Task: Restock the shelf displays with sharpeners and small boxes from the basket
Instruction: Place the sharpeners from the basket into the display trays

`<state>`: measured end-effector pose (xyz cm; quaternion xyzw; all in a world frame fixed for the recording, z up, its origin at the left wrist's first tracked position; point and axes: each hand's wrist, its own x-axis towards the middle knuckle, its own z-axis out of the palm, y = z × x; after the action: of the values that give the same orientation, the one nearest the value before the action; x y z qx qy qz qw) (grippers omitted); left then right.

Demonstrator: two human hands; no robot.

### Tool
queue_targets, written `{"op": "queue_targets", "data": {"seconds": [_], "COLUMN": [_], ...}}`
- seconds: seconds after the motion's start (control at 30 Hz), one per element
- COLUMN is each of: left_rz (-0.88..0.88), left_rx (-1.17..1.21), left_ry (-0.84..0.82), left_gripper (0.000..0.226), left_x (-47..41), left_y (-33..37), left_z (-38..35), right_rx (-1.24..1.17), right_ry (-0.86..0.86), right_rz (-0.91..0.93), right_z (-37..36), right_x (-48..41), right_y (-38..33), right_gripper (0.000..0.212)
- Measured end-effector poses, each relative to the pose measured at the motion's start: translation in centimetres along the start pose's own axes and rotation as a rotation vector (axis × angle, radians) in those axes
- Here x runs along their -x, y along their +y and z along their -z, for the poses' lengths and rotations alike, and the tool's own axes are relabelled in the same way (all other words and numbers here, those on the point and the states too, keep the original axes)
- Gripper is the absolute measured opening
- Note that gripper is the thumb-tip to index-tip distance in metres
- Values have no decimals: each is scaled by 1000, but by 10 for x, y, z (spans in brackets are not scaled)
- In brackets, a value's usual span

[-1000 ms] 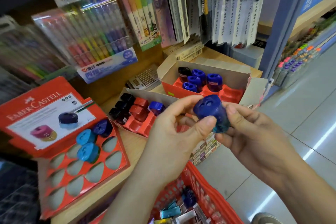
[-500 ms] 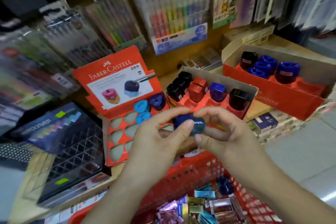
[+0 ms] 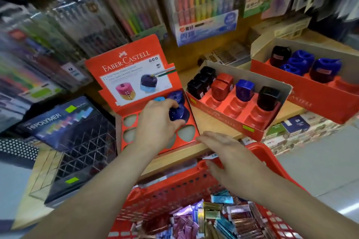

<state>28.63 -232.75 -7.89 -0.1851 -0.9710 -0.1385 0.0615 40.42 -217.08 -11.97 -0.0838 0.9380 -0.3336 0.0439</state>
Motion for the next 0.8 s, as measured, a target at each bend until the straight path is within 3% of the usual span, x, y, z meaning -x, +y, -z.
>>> {"op": "queue_targets", "data": {"seconds": [0.13,0.27,0.4,0.5,0.57,0.67,0.8], "left_rz": [-134,-137,-125,-55,60,218,241], "left_rx": [-71,-59,154,266,264,200,84], "left_ry": [20,23,159,174,70,-211,-558], "left_gripper": [39,31,28,22,21,22,22], "left_x": [-3,5,45,108,147,193,258], "left_y": [-4,-2,1,-6,-14,-27,-43], "left_z": [-10,-2,21,29,20,-12,-49], "right_rx": [126,79,77,164,250,442,626], "right_ry": [-21,-1,105,22,-117,-458,-809], "right_rz": [-22,25,58,73,99,115,142], "right_z": [-1,-1,11,20,20,15,-3], "right_x": [0,-1,13,30,44,65,88], "right_y": [1,5,3,-7,-16,-33,-41], "right_gripper": [58,63,56,47,44,42,33]}}
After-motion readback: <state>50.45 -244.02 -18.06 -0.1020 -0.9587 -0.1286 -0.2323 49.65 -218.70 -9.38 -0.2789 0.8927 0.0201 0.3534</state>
